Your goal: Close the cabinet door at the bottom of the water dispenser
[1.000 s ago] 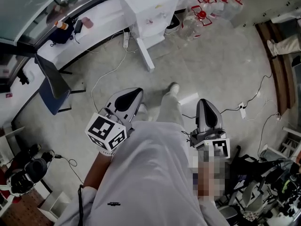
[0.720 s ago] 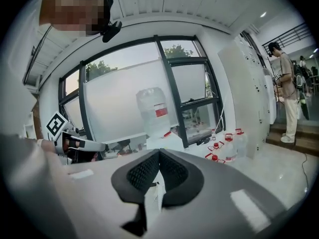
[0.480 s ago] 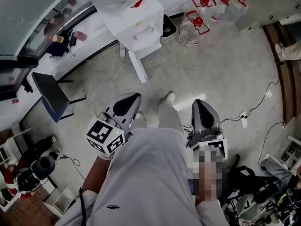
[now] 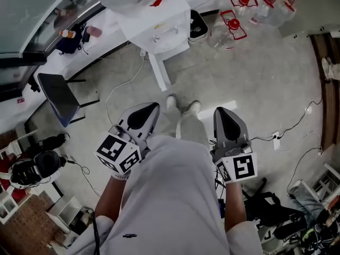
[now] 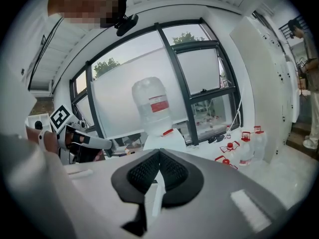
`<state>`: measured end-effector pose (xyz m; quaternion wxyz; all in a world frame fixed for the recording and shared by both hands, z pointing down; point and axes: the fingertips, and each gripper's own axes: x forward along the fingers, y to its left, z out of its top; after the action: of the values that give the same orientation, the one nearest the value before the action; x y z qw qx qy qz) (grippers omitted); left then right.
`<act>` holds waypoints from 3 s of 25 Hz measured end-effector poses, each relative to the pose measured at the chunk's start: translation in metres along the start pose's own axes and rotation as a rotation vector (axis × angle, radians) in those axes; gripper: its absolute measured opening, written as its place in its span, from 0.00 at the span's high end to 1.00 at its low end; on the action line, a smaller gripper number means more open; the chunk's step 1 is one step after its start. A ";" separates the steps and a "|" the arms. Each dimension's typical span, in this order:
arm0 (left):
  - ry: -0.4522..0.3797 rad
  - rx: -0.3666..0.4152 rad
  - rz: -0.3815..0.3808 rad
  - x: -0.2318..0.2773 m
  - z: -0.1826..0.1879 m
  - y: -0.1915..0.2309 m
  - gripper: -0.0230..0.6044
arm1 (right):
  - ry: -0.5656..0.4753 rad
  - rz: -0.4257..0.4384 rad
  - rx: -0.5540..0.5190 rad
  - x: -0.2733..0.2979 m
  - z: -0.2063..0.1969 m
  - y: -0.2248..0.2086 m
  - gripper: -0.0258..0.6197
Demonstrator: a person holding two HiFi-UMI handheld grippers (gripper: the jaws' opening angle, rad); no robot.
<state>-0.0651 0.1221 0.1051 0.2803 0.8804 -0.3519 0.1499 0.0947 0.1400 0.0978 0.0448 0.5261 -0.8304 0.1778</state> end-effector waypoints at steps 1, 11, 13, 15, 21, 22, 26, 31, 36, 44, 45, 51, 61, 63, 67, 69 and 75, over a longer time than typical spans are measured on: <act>-0.005 -0.003 0.004 0.001 0.004 0.005 0.96 | 0.005 0.006 -0.005 0.007 0.000 0.001 0.94; -0.021 -0.029 0.047 0.016 0.017 0.064 0.96 | 0.101 0.067 -0.051 0.068 -0.020 0.023 0.94; -0.039 -0.054 0.069 0.021 0.017 0.079 0.95 | 0.126 0.080 -0.058 0.078 -0.030 0.025 0.94; -0.053 -0.082 0.083 0.024 0.016 0.092 0.96 | 0.151 0.087 -0.058 0.086 -0.040 0.027 0.94; -0.032 -0.100 0.089 0.037 0.007 0.121 0.96 | 0.177 0.093 -0.050 0.117 -0.065 0.031 0.94; -0.023 -0.103 0.090 0.038 0.003 0.124 0.96 | 0.182 0.095 -0.049 0.121 -0.069 0.032 0.94; 0.024 -0.127 0.091 0.049 -0.024 0.135 0.96 | 0.196 0.107 -0.057 0.136 -0.085 0.030 0.94; 0.077 -0.124 0.097 0.070 -0.053 0.149 0.96 | 0.223 0.118 -0.034 0.159 -0.113 0.026 0.94; 0.132 -0.094 0.114 0.086 -0.087 0.161 0.96 | 0.265 0.130 -0.035 0.175 -0.151 0.025 0.94; 0.156 -0.100 0.121 0.109 -0.122 0.174 0.96 | 0.284 0.143 0.012 0.201 -0.202 0.019 0.94; 0.154 -0.105 0.122 0.112 -0.124 0.175 0.96 | 0.282 0.146 0.017 0.204 -0.206 0.018 0.93; 0.173 -0.108 0.142 0.128 -0.147 0.185 0.96 | 0.285 0.141 0.035 0.218 -0.238 0.008 0.90; 0.216 -0.139 0.182 0.152 -0.198 0.205 0.95 | 0.341 0.131 0.087 0.238 -0.313 -0.006 0.86; 0.220 -0.144 0.187 0.155 -0.206 0.212 0.96 | 0.347 0.131 0.091 0.245 -0.325 -0.007 0.84; 0.229 -0.151 0.194 0.159 -0.224 0.219 0.96 | 0.366 0.133 0.088 0.253 -0.352 -0.006 0.81; 0.233 -0.157 0.199 0.160 -0.233 0.222 0.96 | 0.377 0.133 0.085 0.256 -0.365 -0.006 0.80; 0.245 -0.195 0.220 0.165 -0.259 0.238 0.96 | 0.406 0.164 0.083 0.270 -0.401 0.002 0.75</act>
<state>-0.1334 0.0471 0.4800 0.3868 0.7805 -0.4223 0.2508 -0.0715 0.0462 0.5417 0.1749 0.4117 -0.8362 0.3174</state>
